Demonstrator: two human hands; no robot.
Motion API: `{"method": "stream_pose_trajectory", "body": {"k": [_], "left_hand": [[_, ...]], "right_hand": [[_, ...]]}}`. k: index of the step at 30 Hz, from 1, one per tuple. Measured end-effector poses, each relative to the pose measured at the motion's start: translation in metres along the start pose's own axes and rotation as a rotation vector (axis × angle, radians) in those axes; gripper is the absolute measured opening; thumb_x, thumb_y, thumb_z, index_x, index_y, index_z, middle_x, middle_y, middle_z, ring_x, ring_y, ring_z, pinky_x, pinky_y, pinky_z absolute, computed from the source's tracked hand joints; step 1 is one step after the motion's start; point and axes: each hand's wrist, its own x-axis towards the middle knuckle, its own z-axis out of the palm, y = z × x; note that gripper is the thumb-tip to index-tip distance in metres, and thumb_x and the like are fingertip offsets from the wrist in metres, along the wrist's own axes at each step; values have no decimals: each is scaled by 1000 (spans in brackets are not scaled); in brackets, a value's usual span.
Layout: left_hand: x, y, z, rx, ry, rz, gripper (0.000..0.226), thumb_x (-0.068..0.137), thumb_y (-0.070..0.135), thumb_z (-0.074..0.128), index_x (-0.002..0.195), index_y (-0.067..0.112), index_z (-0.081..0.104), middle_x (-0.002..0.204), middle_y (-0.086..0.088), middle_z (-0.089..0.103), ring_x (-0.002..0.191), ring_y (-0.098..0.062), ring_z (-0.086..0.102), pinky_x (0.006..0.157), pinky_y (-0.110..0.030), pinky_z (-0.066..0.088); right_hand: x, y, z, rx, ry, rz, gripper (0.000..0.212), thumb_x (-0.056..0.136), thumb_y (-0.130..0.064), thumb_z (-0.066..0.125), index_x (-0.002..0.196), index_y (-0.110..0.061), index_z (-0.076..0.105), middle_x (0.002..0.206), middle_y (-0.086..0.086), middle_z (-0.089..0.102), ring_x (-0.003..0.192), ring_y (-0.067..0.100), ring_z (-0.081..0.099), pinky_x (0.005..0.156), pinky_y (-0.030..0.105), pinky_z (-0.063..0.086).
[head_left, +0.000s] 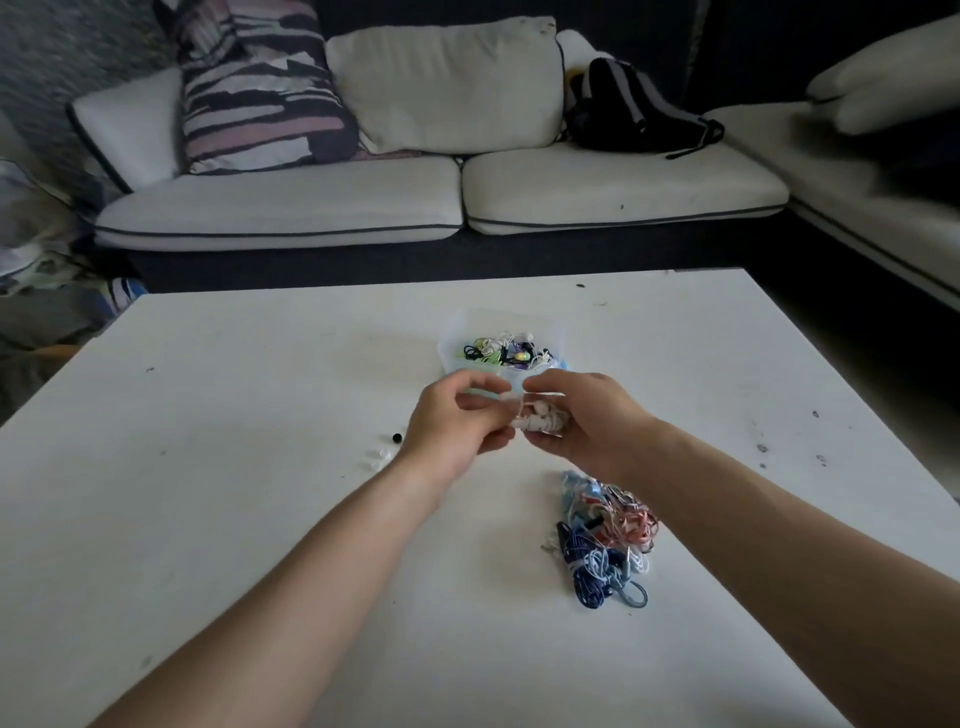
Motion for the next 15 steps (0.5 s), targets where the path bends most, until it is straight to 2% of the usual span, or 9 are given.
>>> {"method": "stream_pose_trajectory", "body": {"k": [3, 10, 13, 15], "left_hand": [[37, 9, 2, -49, 76, 0, 12, 84, 5, 73, 94, 9, 68, 78, -10, 68, 61, -19, 65, 71, -30, 60], [131, 25, 11, -1, 176, -56, 10, 83, 6, 74, 84, 15, 69, 89, -13, 71, 69, -23, 68, 70, -28, 59], [153, 24, 12, 17, 174, -95, 18, 86, 4, 66, 74, 16, 69, 89, -13, 72, 75, -27, 69, 77, -35, 61], [161, 20, 11, 119, 181, -97, 20, 85, 9, 64, 68, 19, 69, 85, -9, 72, 81, -28, 71, 84, -40, 60]], "right_hand": [[34, -22, 11, 37, 26, -17, 12, 94, -14, 59, 99, -4, 60, 85, 13, 61, 68, 22, 60, 63, 33, 53], [112, -63, 18, -23, 93, -47, 42, 93, -42, 56, 112, -5, 62, 104, 18, 66, 87, 28, 63, 91, 39, 50], [129, -66, 15, -119, 121, -83, 59, 88, -57, 53, 120, -8, 60, 113, 15, 66, 80, 19, 55, 95, 38, 40], [134, -66, 13, -167, 92, -116, 66, 91, -59, 47, 136, -11, 53, 126, 10, 58, 87, 15, 49, 101, 41, 30]]}}
